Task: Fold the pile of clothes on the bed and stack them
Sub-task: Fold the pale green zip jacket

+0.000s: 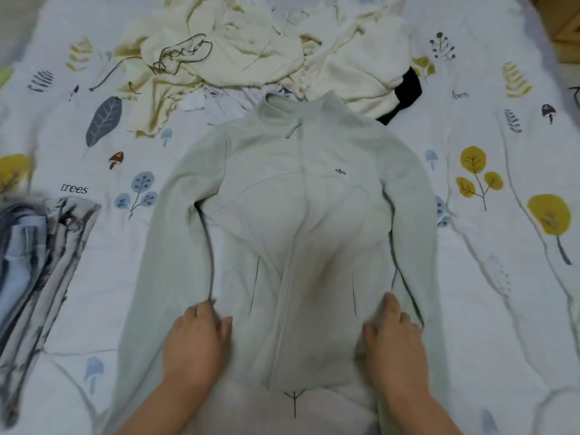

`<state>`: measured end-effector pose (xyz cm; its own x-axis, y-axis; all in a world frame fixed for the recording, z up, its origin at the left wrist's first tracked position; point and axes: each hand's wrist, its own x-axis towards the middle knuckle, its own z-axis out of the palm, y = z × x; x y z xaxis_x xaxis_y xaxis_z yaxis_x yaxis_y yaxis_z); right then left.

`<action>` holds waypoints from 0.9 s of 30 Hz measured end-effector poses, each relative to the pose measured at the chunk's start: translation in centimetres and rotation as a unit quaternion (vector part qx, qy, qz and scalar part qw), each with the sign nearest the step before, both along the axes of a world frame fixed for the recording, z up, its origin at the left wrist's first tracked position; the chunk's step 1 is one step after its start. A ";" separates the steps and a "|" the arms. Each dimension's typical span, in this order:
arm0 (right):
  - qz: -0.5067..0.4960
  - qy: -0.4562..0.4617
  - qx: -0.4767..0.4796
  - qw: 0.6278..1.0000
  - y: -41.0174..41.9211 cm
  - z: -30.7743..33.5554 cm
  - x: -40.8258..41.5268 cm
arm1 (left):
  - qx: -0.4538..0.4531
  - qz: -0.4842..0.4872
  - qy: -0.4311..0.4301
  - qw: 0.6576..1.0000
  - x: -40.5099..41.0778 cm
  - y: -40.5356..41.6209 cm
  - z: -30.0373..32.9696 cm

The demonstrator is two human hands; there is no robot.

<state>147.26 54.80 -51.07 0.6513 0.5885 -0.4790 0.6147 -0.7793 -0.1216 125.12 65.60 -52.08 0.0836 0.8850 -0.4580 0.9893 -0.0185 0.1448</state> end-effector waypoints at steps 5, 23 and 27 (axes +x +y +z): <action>-0.082 0.049 0.132 0.987 -0.8 0.4 -0.9 | 0.043 0.034 -0.134 0.989 -1.4 -1.0 0.2; -0.252 0.100 0.194 0.943 -5.7 2.1 -0.2 | 0.025 0.115 -0.168 0.979 -7.1 -0.1 1.3; -0.169 0.051 -0.080 0.981 -6.3 3.0 0.6 | -0.027 -0.006 -0.012 1.000 -8.8 -0.1 2.1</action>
<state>147.82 48.51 -48.06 0.7395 0.2599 -0.6210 0.3096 -0.9504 -0.0292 116.36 65.49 -49.97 0.1048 0.8580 -0.5028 0.9853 -0.0210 0.1695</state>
